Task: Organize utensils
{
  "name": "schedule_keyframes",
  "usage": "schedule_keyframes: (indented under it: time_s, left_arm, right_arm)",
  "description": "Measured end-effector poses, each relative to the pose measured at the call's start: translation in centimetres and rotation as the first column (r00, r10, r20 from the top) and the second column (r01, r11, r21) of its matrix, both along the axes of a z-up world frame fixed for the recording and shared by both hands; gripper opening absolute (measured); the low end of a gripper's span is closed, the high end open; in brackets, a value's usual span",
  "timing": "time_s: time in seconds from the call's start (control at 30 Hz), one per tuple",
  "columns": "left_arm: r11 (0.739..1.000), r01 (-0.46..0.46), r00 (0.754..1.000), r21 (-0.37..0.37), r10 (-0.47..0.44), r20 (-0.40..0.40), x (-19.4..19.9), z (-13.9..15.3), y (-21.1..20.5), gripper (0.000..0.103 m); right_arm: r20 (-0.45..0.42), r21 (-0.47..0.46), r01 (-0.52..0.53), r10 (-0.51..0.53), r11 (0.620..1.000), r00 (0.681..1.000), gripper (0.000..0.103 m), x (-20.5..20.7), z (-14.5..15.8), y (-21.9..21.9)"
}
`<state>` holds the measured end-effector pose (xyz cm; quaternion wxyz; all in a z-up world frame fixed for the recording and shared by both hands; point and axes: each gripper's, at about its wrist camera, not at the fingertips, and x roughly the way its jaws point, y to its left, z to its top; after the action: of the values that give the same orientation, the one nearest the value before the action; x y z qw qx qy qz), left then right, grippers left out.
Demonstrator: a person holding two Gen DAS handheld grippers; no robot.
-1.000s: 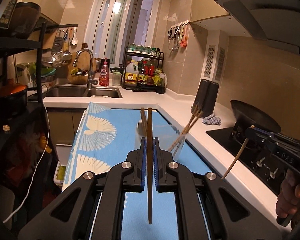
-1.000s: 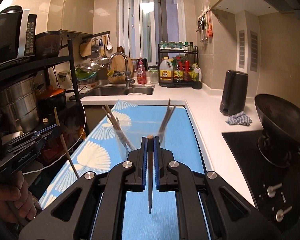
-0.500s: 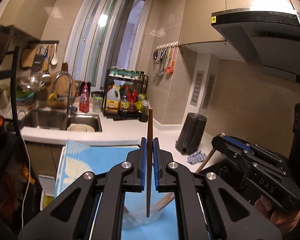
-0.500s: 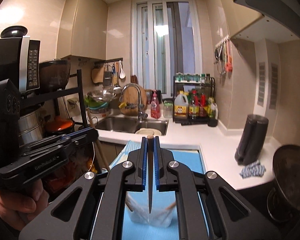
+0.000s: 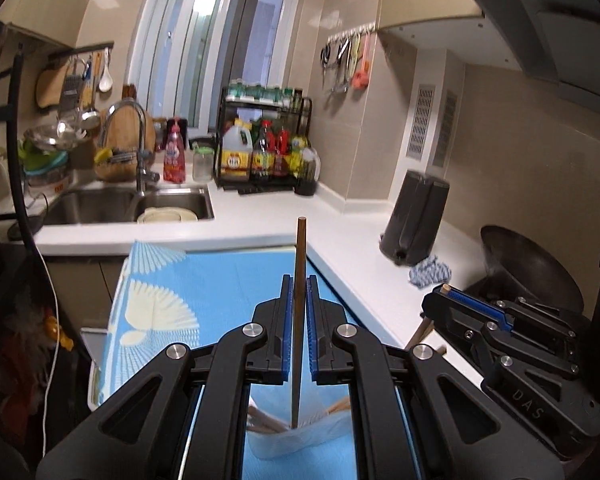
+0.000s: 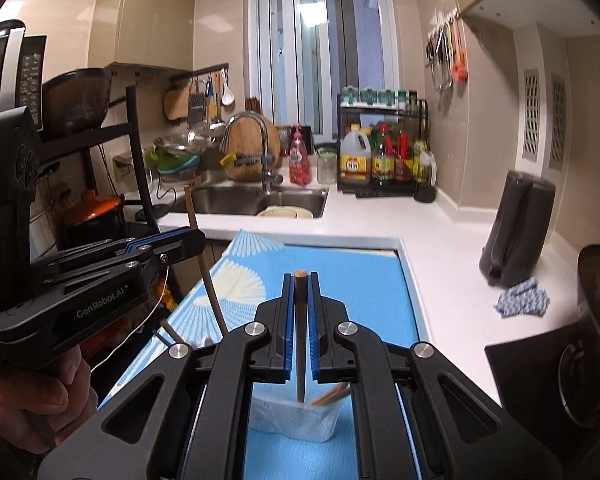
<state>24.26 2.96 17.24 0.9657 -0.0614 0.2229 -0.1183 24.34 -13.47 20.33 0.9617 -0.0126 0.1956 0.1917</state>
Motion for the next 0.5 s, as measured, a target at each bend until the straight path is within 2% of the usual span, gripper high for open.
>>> schedule_keyframes:
  time_s: [0.07,0.1,0.13,0.17,0.3,0.4,0.47,0.5]
  left_arm:
    - [1.0,0.012,1.0,-0.014,-0.012,-0.011,-0.3,-0.1,0.3,0.015]
    - [1.0,0.013,1.0,-0.018,-0.013,-0.004,-0.7,0.0,0.5,0.026]
    - [1.0,0.009,1.0,-0.019,-0.009,0.012,-1.4,0.3,0.8,0.03]
    - [1.0,0.005,1.0,-0.016,-0.004,0.026,-2.1,0.5,0.8,0.03]
    - [1.0,-0.015,0.998,-0.011,0.015,0.055,-5.0,1.0,1.4,0.035]
    - [0.998,-0.059,0.996,-0.006,0.059,0.067,-7.9,0.4,1.7,0.054]
    - [0.996,-0.094,0.993,-0.004,0.095,0.065,-9.5,-0.6,1.9,0.066]
    - [0.994,-0.108,0.992,-0.002,0.108,0.058,-10.0,-1.2,1.9,0.073]
  right_arm:
    - [-0.019,-0.006,-0.006,0.006,1.0,1.0,0.009,-0.2,-0.6,-0.1]
    - [-0.021,-0.01,-0.004,0.004,1.0,1.0,0.012,-0.5,-0.7,-0.2]
    - [-0.021,-0.011,-0.001,0.001,1.0,1.0,0.02,-0.8,-0.7,-0.3]
    - [-0.016,-0.006,0.003,-0.003,1.0,1.0,0.029,-1.2,-0.7,-0.6]
    - [-0.007,-0.001,0.022,-0.022,1.0,1.0,0.042,-3.5,-1.0,-1.5]
    - [0.005,0.0,0.053,-0.053,0.999,0.999,0.055,-5.8,-1.7,-2.3]
    - [0.009,0.005,0.078,-0.078,0.997,0.997,0.069,-7.4,-2.4,-3.1]
    - [0.009,0.006,0.09,-0.091,0.996,0.996,0.073,-8.4,-2.9,-3.5]
